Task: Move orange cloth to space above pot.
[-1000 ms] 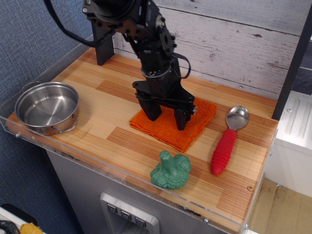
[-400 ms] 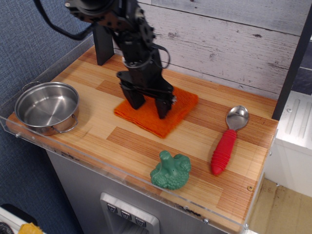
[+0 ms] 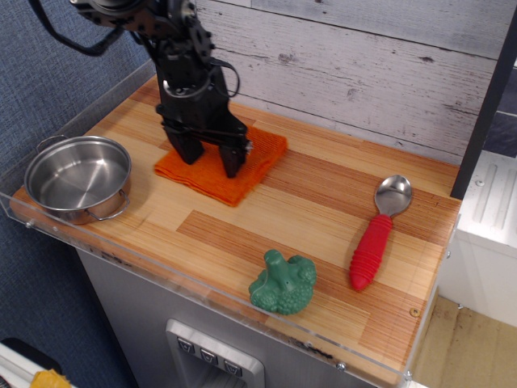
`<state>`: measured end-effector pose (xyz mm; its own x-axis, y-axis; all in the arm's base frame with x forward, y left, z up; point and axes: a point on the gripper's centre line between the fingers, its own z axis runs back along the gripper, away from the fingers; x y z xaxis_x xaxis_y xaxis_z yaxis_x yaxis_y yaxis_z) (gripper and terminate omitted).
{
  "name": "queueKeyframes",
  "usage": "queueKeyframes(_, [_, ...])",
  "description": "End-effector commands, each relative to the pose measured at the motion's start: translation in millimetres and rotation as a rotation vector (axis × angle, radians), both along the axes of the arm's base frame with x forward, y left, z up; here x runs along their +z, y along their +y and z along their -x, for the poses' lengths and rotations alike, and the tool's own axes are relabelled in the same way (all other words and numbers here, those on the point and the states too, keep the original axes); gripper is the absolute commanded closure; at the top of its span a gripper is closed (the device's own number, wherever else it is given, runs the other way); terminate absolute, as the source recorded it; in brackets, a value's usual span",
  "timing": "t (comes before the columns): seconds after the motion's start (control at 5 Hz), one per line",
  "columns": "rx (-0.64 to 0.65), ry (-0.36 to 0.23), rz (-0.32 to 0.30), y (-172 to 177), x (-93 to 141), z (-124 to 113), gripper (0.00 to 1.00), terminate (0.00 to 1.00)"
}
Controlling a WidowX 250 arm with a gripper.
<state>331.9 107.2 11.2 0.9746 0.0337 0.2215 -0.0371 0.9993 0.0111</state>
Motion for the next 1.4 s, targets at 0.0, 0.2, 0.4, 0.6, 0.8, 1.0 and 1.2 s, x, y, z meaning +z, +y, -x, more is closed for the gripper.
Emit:
queueKeyframes(0.0, [0.020,-0.006,-0.030,32,0,3,0.00,0.00])
queueKeyframes(0.2, [0.042,-0.016,-0.036,40,-1,1,0.00,0.00])
queueKeyframes(0.4, [0.056,-0.027,-0.072,43,6,-3,0.00,0.00])
queueKeyframes(0.6, [0.058,-0.047,-0.079,44,19,-6,0.00,0.00])
queueKeyframes(0.8, [0.071,-0.056,-0.104,44,36,-8,0.00,0.00])
queueKeyframes(1.0, [0.111,-0.098,-0.123,39,61,-9,0.00,0.00])
queueKeyframes(1.2, [0.148,-0.132,-0.127,34,80,-11,0.00,0.00])
